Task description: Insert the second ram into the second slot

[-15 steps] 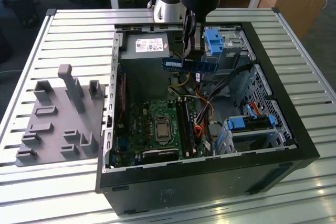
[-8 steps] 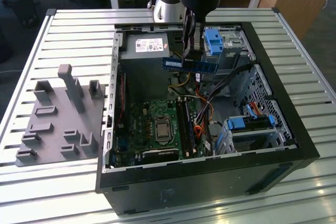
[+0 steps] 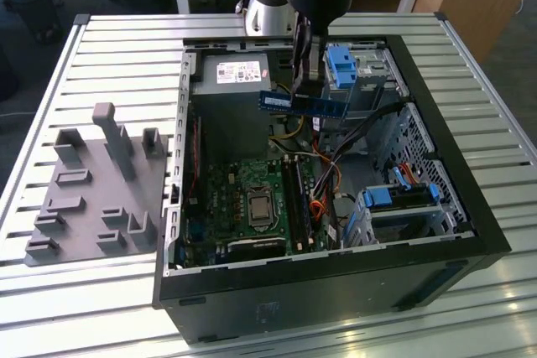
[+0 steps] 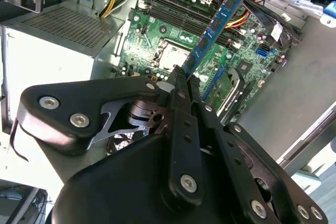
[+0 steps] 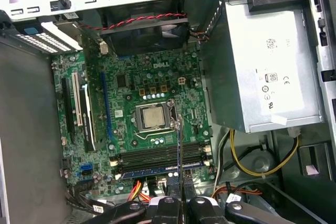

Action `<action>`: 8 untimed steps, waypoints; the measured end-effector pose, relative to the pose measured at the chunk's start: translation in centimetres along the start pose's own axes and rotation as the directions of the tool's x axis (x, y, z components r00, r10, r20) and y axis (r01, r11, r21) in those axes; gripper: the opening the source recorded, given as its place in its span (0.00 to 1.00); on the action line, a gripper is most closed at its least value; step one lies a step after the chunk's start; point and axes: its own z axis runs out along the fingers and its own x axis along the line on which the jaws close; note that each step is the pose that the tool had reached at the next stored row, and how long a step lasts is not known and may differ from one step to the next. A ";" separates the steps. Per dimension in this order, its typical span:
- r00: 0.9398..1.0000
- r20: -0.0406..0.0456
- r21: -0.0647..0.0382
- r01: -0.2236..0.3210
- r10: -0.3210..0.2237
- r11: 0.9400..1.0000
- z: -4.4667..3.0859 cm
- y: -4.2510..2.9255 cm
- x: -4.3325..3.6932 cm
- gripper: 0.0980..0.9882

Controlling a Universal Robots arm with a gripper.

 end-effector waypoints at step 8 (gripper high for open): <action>1.000 0.001 0.001 -0.032 0.032 1.000 0.00 0.00 0.00 0.04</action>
